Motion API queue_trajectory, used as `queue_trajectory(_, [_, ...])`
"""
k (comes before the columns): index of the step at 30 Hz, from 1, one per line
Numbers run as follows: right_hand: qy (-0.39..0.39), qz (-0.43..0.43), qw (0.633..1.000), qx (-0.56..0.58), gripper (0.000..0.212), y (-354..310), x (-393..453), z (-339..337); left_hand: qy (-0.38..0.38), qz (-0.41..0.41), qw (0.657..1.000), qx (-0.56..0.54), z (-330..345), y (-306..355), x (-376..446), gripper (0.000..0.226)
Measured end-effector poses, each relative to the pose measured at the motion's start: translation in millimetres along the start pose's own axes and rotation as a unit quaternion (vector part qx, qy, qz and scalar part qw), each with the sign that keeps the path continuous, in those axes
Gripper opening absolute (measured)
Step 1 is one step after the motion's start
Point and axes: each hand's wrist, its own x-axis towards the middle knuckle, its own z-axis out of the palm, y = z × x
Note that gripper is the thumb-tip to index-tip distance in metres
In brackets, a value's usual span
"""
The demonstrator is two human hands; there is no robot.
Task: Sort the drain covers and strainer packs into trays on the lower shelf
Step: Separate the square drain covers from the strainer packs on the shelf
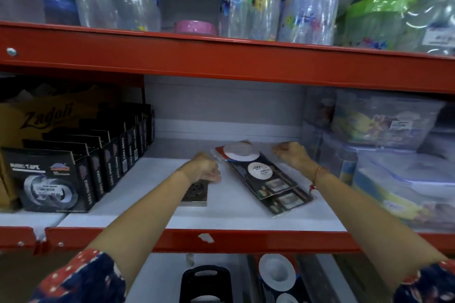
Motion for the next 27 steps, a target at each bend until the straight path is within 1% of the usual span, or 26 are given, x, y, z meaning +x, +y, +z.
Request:
queue_trajectory(1, [-0.017,0.034,0.999,0.026,0.021,9.5,2.7,-2.9,0.000,-0.015,1.000,-0.019,9.2,0.8,0.5,0.029])
queue_trajectory(2, [-0.039,0.066,0.996,0.056,0.019,20.7,5.8,-6.9,-0.001,-0.027,0.999,-0.044,21.4,3.0,1.4,0.028])
queue_trajectory(4, [-0.085,0.124,0.981,0.123,0.026,34.9,8.5,-10.3,0.002,-0.047,0.995,-0.085,38.2,7.0,4.6,0.016])
queue_trajectory(5, [-0.104,0.142,0.973,0.147,0.030,39.1,8.6,-10.8,0.000,-0.053,0.993,-0.101,43.3,9.2,7.3,0.015])
queue_trajectory(8, [-0.141,0.165,0.951,0.219,0.042,42.4,7.7,-11.6,-0.020,-0.075,0.986,-0.145,55.6,19.8,9.6,0.018])
queue_trajectory(10, [-0.164,0.167,0.942,0.240,0.051,38.5,7.5,-12.9,-0.025,-0.084,0.983,-0.159,60.5,28.7,5.4,0.023])
queue_trajectory(16, [-0.213,0.173,0.933,0.231,0.040,42.4,6.7,-28.0,-0.008,-0.065,0.990,-0.122,74.5,36.2,9.7,0.024])
queue_trajectory(18, [-0.210,0.182,0.936,0.217,0.031,48.0,3.9,-33.0,0.002,-0.064,0.990,-0.123,83.0,36.5,11.1,0.025])
queue_trajectory(20, [-0.195,0.186,0.938,0.217,0.008,54.0,0.1,-37.5,0.014,-0.063,0.990,-0.125,93.6,37.2,10.8,0.026])
queue_trajectory(21, [-0.185,0.188,0.937,0.227,0.004,56.7,-1.4,-39.6,0.019,-0.060,0.990,-0.127,98.3,38.1,10.9,0.025])
queue_trajectory(22, [-0.173,0.187,0.937,0.240,0.007,60.1,-2.6,-41.7,0.024,-0.055,0.990,-0.129,103.0,39.8,10.0,0.024])
queue_trajectory(25, [-0.133,0.183,0.938,0.262,0.036,69.5,-3.9,-48.0,0.023,-0.035,0.991,-0.131,114.2,46.5,9.7,0.014])
queue_trajectory(27, [-0.113,0.183,0.940,0.264,0.040,72.2,-6.4,-51.9,0.019,-0.024,0.990,-0.134,120.5,51.5,6.3,0.013])
